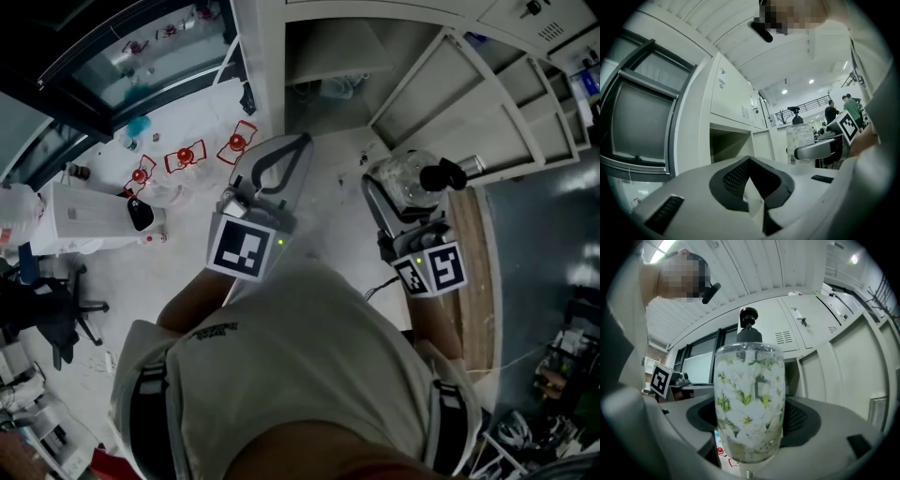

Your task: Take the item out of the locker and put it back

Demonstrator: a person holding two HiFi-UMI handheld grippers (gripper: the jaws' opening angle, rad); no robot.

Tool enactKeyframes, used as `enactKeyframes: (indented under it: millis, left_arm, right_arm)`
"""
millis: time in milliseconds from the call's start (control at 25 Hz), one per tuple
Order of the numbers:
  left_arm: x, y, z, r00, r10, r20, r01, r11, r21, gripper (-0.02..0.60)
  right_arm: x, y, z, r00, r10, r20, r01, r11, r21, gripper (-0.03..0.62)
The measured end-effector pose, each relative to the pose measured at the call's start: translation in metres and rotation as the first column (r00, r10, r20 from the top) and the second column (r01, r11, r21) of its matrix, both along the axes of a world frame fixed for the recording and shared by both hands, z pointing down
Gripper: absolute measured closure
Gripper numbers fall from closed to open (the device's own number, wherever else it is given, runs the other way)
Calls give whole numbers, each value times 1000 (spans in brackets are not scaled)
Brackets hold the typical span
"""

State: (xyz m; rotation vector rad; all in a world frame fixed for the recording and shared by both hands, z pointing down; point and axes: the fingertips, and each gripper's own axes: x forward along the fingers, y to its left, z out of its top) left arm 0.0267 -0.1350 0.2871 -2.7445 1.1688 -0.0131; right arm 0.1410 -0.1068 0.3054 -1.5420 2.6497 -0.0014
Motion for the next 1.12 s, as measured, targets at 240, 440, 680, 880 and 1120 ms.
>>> enactKeyframes:
  millis: [240, 440, 680, 880, 1120]
  left_arm:
    - [3, 2, 1, 1000, 23, 10, -23, 1000, -1, 570]
    - [1, 4, 5, 1000, 16, 8, -15, 1000, -14, 569]
    - [-1, 6, 7, 1000, 1, 16, 0, 1000, -12, 569]
    - [-1, 8, 9, 1000, 4, 16, -3, 1000, -21, 569]
    - [-1, 10, 12, 1000, 10, 19, -10, 999, -32, 569]
  right_arm:
    - [-2, 2, -1, 1000, -6, -3, 6, 1000, -6, 229]
    - [-2, 2, -4, 1000, -3, 2, 3, 1000, 1, 229]
    - [-3, 4, -2, 1000, -4, 1, 4, 1000, -3, 229]
    - [-4, 6, 0, 1000, -5, 4, 5, 1000, -11, 229]
    - [-5, 9, 2, 1000, -5, 5, 5, 1000, -15, 229]
